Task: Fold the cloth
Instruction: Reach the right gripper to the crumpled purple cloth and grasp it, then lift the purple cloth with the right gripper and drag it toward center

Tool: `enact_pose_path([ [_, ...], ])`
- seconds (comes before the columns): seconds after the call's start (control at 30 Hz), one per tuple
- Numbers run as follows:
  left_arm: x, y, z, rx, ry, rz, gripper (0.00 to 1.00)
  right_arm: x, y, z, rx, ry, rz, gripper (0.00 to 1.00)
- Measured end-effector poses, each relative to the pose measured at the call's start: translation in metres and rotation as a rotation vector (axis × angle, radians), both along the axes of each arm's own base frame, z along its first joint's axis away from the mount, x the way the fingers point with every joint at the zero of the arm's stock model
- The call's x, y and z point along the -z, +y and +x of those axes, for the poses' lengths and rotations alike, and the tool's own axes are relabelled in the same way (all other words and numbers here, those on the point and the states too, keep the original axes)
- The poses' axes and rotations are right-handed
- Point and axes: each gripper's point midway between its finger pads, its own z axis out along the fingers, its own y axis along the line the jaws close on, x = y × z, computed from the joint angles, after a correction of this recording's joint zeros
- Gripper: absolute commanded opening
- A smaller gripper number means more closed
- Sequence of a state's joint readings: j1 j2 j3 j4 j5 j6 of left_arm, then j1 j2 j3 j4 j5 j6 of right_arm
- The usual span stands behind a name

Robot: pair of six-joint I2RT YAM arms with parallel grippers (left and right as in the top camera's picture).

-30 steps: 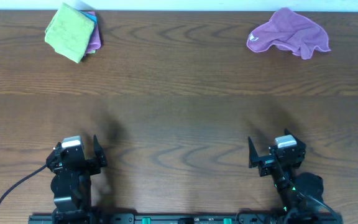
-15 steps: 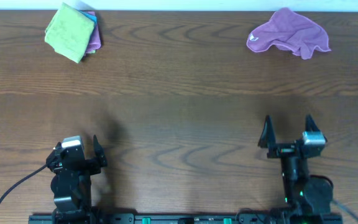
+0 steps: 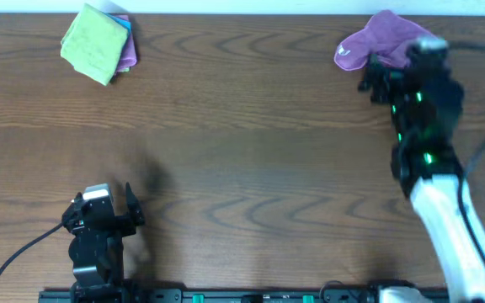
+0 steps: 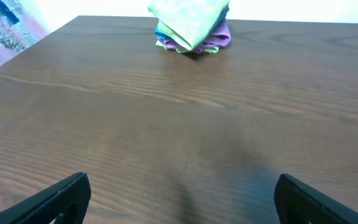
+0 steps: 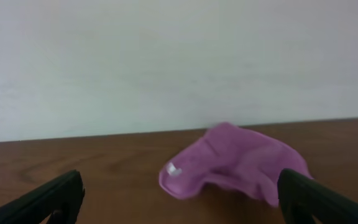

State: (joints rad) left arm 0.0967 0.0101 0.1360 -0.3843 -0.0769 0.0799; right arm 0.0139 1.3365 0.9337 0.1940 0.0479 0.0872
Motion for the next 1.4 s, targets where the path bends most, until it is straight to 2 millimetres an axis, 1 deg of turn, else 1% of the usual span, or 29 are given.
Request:
enact_pose_path([
  [0.07,0.0,0.0,0.0,-0.002,0.0,0.001,0.95,0.002,0.002,0.017,-0.012,-0.026,0.003,0.99],
  [0.17,0.0,0.0,0.0,-0.002,0.001,0.001,0.95,0.0,0.001,0.035,-0.014,-0.085,0.005,0.99],
  [0.23,0.0,0.0,0.0,-0.002,0.0,0.001,0.96,0.013,-0.006,0.046,-0.001,-0.048,0.025,0.99],
  [0.33,0.0,0.0,0.0,-0.002,0.0,0.001,0.95,0.042,-0.029,0.068,0.029,0.051,0.083,0.99],
  [0.4,0.0,0.0,0.0,-0.002,0.0,0.001,0.96,0.059,-0.049,0.084,0.041,0.1,0.13,0.99],
  [0.43,0.0,0.0,0.0,-0.002,0.0,0.001,0.95,0.064,-0.06,0.093,0.048,0.115,0.153,0.99],
  [0.53,0.0,0.0,0.0,-0.002,0.0,0.001,0.95,0.079,-0.084,0.109,0.07,0.153,0.204,0.99],
  [0.6,0.0,0.0,0.0,-0.002,0.0,0.001,0.95,0.088,-0.096,0.118,0.078,0.178,0.229,0.99],
  [0.67,0.0,0.0,0.0,-0.002,0.0,0.001,0.95,0.098,-0.105,0.128,0.078,0.198,0.251,0.99],
  [0.73,0.0,0.0,0.0,-0.002,0.0,0.001,0.95,0.11,-0.109,0.138,0.074,0.213,0.273,0.99],
  [0.87,0.0,0.0,0.0,-0.002,0.0,0.001,0.95,0.146,-0.109,0.153,0.071,0.264,0.34,0.99],
  [0.97,0.0,0.0,0.0,-0.002,0.0,0.001,0.95,0.173,-0.109,0.156,0.076,0.305,0.374,0.99],
  [1.0,0.0,0.0,0.0,-0.002,0.0,0.001,0.95,0.183,-0.108,0.157,0.079,0.32,0.382,0.96],
  [1.1,0.0,0.0,0.0,-0.002,0.0,0.001,0.95,0.2,-0.109,0.156,0.085,0.344,0.399,0.88],
  [1.13,0.0,0.0,0.0,-0.002,0.0,0.001,0.95,0.203,-0.11,0.156,0.089,0.348,0.403,0.88],
  [1.2,0.0,0.0,0.0,-0.002,0.0,0.001,0.95,0.209,-0.114,0.155,0.096,0.355,0.409,0.74],
  [1.23,0.0,0.0,0.0,-0.002,0.0,0.001,0.95,0.212,-0.116,0.155,0.101,0.358,0.414,0.64],
  [1.27,0.0,0.0,0.0,-0.002,0.0,0.001,0.95,0.216,-0.119,0.155,0.105,0.362,0.415,0.46],
  [1.3,0.0,0.0,0.0,-0.002,0.0,0.001,0.95,0.219,-0.122,0.154,0.11,0.366,0.415,0.15],
  [1.33,0.0,0.0,0.0,-0.002,0.0,0.001,0.95,0.225,-0.126,0.152,0.124,0.375,0.423,0.01],
  [1.4,0.0,0.0,0.0,-0.002,0.0,0.001,0.95,0.229,-0.129,0.151,0.129,0.381,0.426,0.01],
])
